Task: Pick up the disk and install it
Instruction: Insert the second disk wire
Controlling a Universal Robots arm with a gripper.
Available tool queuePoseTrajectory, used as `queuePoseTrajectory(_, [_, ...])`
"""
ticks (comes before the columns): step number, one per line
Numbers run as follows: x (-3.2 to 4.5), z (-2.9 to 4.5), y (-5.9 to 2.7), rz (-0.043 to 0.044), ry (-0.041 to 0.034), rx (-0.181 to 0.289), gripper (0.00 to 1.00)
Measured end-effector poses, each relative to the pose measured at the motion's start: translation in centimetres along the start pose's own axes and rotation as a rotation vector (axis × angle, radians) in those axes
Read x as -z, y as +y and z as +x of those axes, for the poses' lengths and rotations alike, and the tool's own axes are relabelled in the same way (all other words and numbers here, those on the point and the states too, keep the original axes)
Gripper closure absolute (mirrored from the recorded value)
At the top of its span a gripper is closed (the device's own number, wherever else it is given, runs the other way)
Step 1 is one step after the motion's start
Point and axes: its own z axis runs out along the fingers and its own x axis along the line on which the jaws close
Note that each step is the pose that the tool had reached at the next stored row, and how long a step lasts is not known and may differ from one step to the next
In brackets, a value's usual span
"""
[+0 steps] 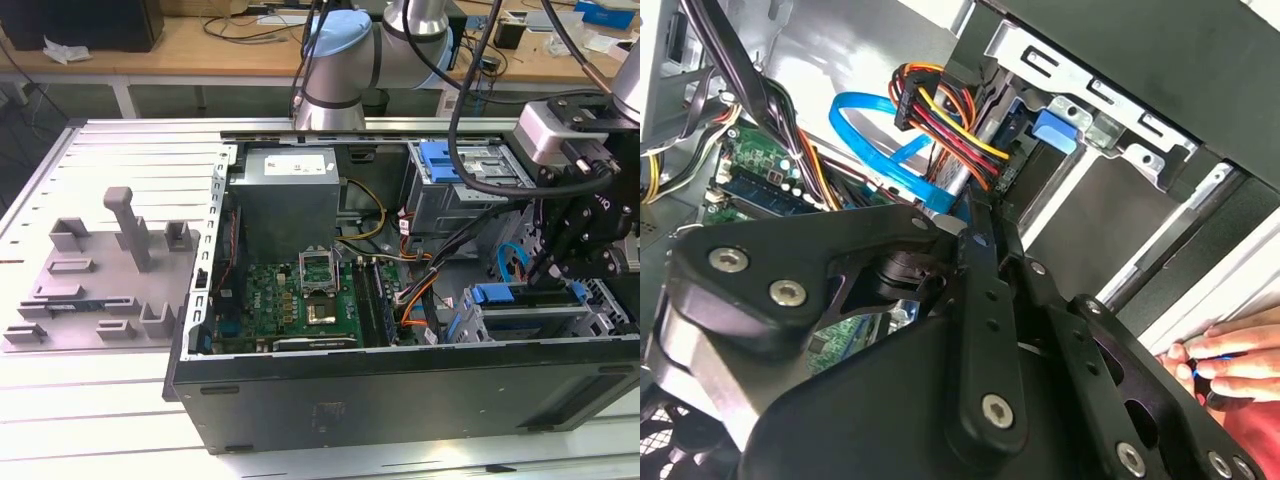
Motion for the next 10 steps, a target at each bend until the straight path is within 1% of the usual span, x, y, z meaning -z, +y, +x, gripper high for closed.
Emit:
queuePoseTrajectory(2, [-0.02, 0.02, 0.0, 0.0, 0.0, 0.0, 0.84])
queuePoseTrajectory(6, [-0.38, 0.03, 0.0, 0.0, -0.0001, 0.0, 0.84])
queuePoseTrajectory(10, [-0.55, 0.03, -0.01, 0.0, 0.0002, 0.001, 0.84])
